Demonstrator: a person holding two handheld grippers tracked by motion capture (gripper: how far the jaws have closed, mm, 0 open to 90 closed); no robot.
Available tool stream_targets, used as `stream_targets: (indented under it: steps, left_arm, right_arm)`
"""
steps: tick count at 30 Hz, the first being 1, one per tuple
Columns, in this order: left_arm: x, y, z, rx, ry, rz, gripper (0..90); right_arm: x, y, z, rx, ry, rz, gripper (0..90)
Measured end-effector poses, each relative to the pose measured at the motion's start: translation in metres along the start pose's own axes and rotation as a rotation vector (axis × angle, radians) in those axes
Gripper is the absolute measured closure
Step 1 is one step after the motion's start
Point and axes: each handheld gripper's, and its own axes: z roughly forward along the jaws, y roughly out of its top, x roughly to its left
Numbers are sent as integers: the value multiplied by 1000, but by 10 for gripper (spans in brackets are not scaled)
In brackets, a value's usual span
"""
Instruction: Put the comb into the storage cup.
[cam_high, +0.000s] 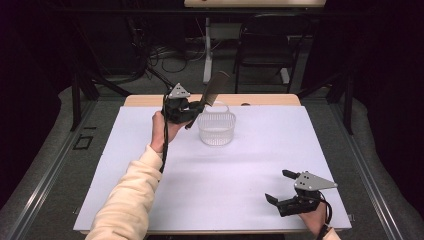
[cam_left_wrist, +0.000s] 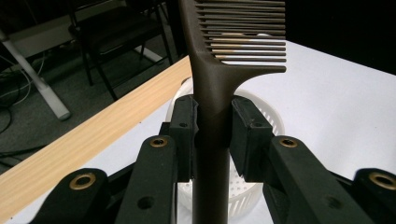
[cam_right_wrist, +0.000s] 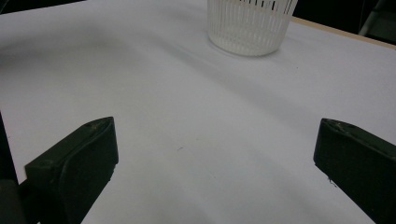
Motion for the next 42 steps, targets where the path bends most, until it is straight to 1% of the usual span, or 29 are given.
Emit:
stream_targets:
  steps: [6,11,15,19,26,42]
  left_arm:
    - [2,-1,2,3,1,0,722]
    - [2,0,4,-11,5,-16,722]
    - [1,3,7,-21,7,-15,722]
    - [0,5,9,-23,6,-2,723]
    - [-2,8,12,-39,5,-4,723]
    - [-6,8,18,-76,2,-2,723]
  right_arm:
    - [0,0,0,2,-1,1,0]
    - [0,0,0,0,1,2,0]
    - [0,0,0,1,-1,2,0]
    - [0,0,0,1,0,-1,0]
    - [0,0,0,-1,1,0,0]
    - [0,0,0,-1,1,1,0]
